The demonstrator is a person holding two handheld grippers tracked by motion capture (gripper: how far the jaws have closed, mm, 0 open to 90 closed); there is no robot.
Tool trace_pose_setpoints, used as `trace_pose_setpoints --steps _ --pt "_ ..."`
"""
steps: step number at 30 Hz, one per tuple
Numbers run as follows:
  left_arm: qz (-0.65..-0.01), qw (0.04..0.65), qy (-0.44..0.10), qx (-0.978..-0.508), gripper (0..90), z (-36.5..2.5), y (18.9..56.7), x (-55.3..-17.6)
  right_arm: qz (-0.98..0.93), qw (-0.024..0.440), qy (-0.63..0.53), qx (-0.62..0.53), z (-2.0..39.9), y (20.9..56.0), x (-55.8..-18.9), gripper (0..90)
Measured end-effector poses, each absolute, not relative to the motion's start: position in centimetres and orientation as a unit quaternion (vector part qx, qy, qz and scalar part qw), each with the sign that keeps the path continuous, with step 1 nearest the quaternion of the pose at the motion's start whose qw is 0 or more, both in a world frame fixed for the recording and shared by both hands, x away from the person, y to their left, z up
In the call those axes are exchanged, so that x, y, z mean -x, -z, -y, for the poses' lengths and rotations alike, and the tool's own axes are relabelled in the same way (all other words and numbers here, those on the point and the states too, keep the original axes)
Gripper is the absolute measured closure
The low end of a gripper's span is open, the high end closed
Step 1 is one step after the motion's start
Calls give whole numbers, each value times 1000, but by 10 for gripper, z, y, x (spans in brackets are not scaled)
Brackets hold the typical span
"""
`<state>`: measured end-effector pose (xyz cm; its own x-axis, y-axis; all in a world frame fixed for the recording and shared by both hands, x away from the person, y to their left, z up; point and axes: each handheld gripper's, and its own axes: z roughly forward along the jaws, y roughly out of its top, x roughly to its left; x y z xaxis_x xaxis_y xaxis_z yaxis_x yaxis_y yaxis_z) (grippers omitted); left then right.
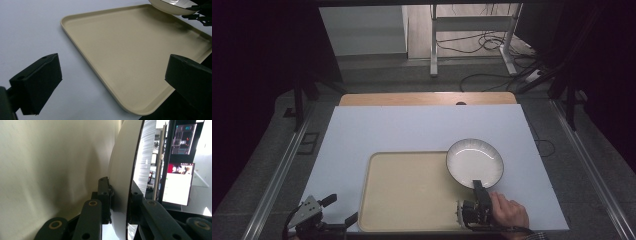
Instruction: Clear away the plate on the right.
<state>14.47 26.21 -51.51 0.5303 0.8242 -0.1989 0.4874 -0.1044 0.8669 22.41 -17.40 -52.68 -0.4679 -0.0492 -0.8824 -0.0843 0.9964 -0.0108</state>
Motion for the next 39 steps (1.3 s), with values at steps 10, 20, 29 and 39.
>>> trace_pose_setpoints --steps 10,20,29,39 --pt "-453 493 -170 -723 5 -263 515 -145 -856 510 -40 68 151 530 -216 778" --pt "-453 492 -170 -724 5 -262 515 -145 -856 506 -55 91 129 534 -209 778" --pt "-452 492 -170 -724 5 -262 515 -145 -855 500 -73 116 105 538 -207 778" --pt "-451 493 -170 -724 5 -263 515 -144 -853 495 -84 139 80 543 -205 778"
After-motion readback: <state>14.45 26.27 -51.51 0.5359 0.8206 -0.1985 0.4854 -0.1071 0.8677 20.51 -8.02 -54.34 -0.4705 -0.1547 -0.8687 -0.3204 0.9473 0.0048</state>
